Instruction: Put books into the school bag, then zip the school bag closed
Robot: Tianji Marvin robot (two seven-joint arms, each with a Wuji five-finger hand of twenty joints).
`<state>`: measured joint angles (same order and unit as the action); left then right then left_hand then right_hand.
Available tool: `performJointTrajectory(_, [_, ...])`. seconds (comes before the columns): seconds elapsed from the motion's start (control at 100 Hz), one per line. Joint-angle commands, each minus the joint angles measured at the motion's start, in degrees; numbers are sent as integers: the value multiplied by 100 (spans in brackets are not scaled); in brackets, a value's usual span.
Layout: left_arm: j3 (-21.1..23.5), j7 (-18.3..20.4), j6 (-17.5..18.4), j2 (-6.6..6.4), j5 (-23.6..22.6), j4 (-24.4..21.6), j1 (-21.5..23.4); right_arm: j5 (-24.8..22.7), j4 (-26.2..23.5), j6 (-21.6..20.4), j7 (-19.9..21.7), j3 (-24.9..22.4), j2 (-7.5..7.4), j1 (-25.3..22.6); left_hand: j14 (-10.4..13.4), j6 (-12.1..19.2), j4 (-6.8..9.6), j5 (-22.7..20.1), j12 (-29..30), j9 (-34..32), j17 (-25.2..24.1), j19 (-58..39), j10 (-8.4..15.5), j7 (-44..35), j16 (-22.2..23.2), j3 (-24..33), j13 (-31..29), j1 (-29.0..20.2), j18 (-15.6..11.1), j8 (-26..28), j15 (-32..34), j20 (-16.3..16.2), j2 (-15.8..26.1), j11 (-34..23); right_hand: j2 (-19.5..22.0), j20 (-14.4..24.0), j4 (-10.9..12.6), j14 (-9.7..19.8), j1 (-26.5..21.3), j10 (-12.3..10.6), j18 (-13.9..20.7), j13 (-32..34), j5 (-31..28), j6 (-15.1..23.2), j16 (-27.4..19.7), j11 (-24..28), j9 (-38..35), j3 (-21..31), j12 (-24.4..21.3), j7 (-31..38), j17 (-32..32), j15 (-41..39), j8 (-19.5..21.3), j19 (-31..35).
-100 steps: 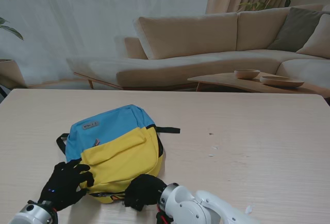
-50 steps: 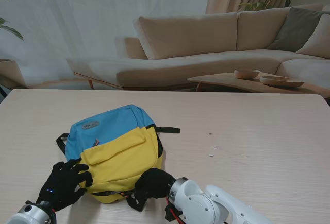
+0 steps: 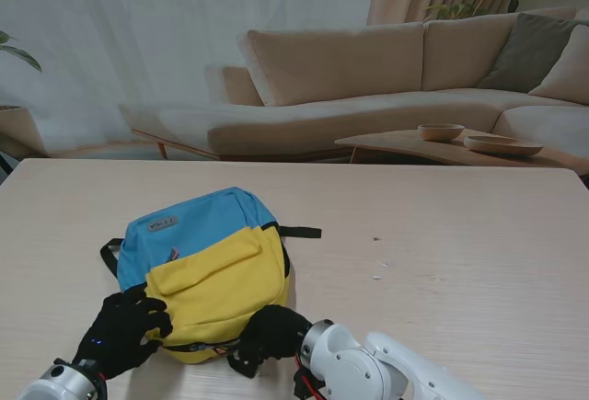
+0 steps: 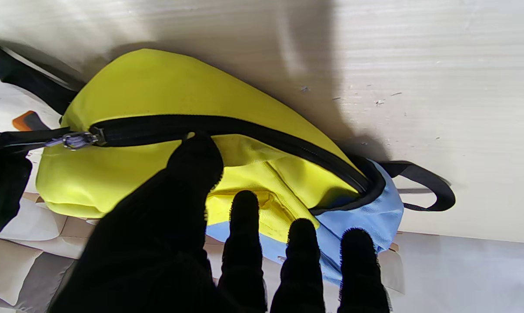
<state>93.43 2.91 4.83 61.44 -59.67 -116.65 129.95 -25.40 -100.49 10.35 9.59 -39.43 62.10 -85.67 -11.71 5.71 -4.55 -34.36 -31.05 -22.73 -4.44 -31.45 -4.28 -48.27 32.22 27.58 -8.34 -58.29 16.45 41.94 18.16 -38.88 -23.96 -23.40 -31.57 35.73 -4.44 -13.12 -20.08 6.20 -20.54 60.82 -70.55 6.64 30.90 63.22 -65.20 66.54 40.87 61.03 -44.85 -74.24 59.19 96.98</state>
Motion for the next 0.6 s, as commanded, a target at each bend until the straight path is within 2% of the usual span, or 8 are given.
performJointTrajectory(0.0, [0,118,-7,18,-25,-14,62,-40,6,-35,132,-93,-19,-74,-50,701,-40,-454,-175,-132,-93,-133,52,-628,139,204,-38,-191,53,865,60,-70,191,-151,70,11,234,-67,298,-3,17,235,-301,-57,-5,107,-106,-215,71,208,-60,-168,140,515])
performJointTrajectory(0.1, [20,129,-15,19,-21,-16,79,-55,15,-62,156,-284,-31,-147,-27,720,-68,-463,-273,-99,-94,-100,195,-623,136,658,-12,36,28,1645,52,-44,92,-196,64,11,235,-72,293,7,19,228,-300,-78,-5,107,-105,-212,70,206,-60,-166,142,515])
performJointTrajectory(0.2, [36,98,-8,21,-63,-14,85,-32,33,-94,189,-482,-41,-222,-23,743,-70,-466,-332,-109,-94,-85,227,-705,134,958,-6,205,17,2062,47,-50,10,-254,59,9,235,-85,285,15,17,208,-300,-80,-6,100,-90,-207,67,204,-53,-160,143,512])
performJointTrajectory(0.43, [49,72,-3,24,-76,-7,82,-71,72,-266,310,-897,-84,-368,-33,841,-56,-559,-363,-133,-93,-30,318,-708,123,1275,2,424,-5,2468,18,-40,-77,-253,71,7,230,-88,297,19,14,197,-284,-89,-4,91,-82,-211,61,188,-42,-156,143,506])
performJointTrajectory(0.59, [82,31,-7,32,-77,-15,106,-69,165,-264,346,-1106,-85,-375,-30,858,-46,-605,-373,-146,-99,-27,353,-708,123,1366,-4,484,0,2555,11,-58,-108,-257,83,4,228,-88,293,14,15,185,-281,-88,-7,81,-67,-218,56,181,-7,-142,144,485])
